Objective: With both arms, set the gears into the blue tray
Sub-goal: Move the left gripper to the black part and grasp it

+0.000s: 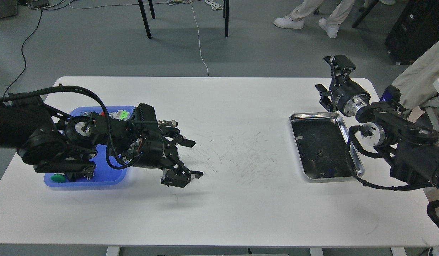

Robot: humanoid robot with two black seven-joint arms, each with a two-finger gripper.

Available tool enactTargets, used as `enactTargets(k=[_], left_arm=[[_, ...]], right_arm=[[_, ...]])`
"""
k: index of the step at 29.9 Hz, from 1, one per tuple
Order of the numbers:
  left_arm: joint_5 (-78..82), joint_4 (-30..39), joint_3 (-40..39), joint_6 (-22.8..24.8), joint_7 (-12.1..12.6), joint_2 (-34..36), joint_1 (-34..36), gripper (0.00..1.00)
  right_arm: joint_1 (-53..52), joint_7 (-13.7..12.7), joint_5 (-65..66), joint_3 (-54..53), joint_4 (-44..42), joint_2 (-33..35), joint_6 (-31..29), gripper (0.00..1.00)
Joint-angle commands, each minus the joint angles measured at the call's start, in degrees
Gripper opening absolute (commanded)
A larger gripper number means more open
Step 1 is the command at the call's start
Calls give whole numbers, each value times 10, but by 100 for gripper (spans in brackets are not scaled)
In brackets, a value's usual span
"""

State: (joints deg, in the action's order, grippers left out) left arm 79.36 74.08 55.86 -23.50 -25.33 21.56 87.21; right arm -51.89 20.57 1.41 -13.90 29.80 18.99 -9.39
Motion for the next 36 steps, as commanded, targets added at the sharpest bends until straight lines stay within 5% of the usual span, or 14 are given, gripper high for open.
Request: enactTargets(k=[1, 12, 25, 30, 33, 36], left_arm=[[4, -17, 13, -1, -1, -20, -17, 96], [32, -91, 24, -13, -27, -54, -56, 85], [77, -118, 56, -43, -27, -54, -64, 80], [81, -124, 57, -45, -27, -55, -69, 70], [81, -132, 59, -43, -27, -57, -73, 48], [81, -145, 59, -43, -27, -58, -76, 47]], right_arm=[[9, 3, 0, -17, -3, 0, 3, 97], [14, 5, 0, -17, -2, 4, 7, 97], [14, 20, 0, -17, -1, 6, 7, 96], [15, 21, 0, -17, -1, 6, 7, 96], [14, 21, 0, -17, -1, 6, 7, 96], [14, 21, 0, -17, -1, 6, 7, 96]])
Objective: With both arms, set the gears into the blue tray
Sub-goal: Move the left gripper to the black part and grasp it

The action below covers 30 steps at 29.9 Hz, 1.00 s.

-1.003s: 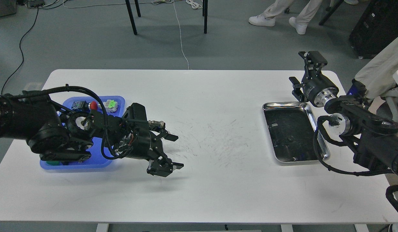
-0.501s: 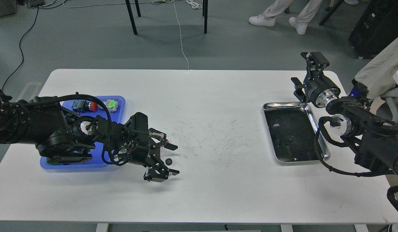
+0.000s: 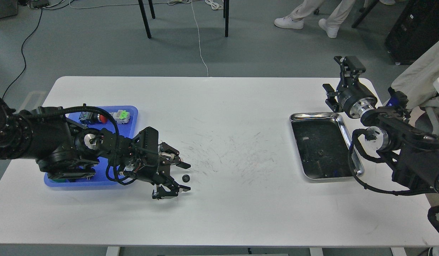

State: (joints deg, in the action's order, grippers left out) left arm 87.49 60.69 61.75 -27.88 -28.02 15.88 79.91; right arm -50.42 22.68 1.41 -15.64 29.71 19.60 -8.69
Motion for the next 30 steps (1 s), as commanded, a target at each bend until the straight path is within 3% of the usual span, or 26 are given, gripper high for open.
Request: enactTargets(k=[1, 19, 30], left_arm=[[0, -14, 0, 1, 0, -2, -3, 47], [-1, -32, 2, 0, 0, -9, -29, 47], [0, -60, 2, 0, 0, -16, -46, 34]], right_arm=[[0, 0, 0, 0, 0, 0, 0, 96], [2, 1, 0, 0, -1, 1, 0, 96], [2, 1, 0, 0, -1, 1, 0, 96]])
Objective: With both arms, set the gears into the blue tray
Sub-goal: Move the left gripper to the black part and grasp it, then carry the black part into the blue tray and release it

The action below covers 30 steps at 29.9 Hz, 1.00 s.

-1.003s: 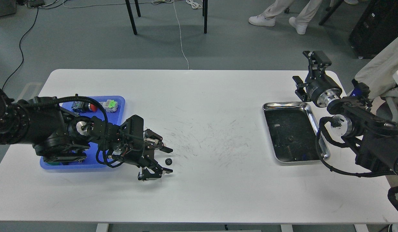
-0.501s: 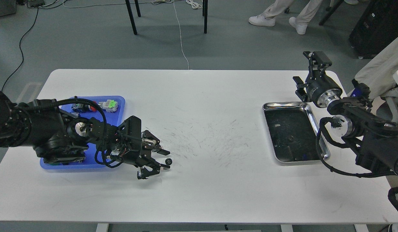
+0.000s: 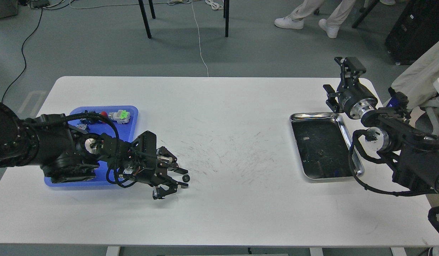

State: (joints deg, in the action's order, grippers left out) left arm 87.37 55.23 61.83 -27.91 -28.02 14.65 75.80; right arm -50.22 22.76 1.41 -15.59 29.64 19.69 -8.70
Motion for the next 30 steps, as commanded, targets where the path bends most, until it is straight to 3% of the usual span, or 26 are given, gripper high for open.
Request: enactTargets(k=[1, 12, 30], left_arm=[[0, -7, 1, 0, 0, -5, -7, 33], [0, -15, 1, 0, 0, -3, -21, 17], [-9, -13, -11, 1, 0, 27, 1, 11]], right_arm=[[0, 0, 0, 0, 0, 0, 0, 96], [4, 0, 0, 0, 0, 0, 0, 96], [5, 0, 0, 1, -1, -1, 0, 96]])
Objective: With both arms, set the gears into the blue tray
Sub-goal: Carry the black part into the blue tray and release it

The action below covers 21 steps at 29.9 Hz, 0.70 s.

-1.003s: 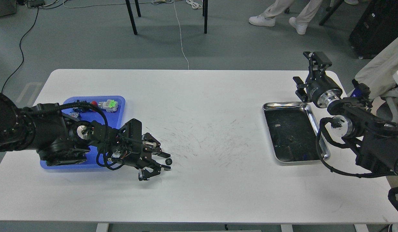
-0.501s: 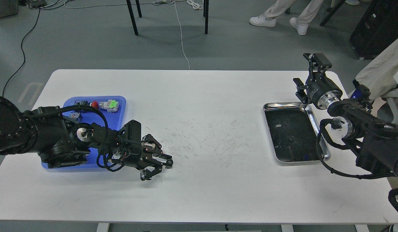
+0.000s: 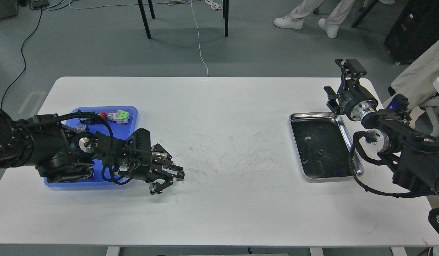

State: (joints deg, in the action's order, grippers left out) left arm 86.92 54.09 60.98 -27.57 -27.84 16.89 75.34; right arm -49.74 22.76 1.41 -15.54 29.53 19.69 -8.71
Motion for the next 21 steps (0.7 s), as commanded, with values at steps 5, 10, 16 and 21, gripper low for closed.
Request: enactTargets(k=[5, 10, 16, 21], left_arm=[[-22, -5, -24, 2, -2, 29, 33, 9], [-41, -12, -37, 4, -2, 62, 48, 9], [-51, -101, -45, 4, -2, 110, 27, 9], [-66, -152, -75, 4, -2, 134, -42, 9]], right_arm=[[0, 0, 0, 1, 0, -1, 0, 96], [-1, 0, 0, 2, 1, -1, 0, 96], [-2, -1, 1, 2, 2, 0, 0, 96], [-4, 0, 1, 2, 4, -1, 2, 97]])
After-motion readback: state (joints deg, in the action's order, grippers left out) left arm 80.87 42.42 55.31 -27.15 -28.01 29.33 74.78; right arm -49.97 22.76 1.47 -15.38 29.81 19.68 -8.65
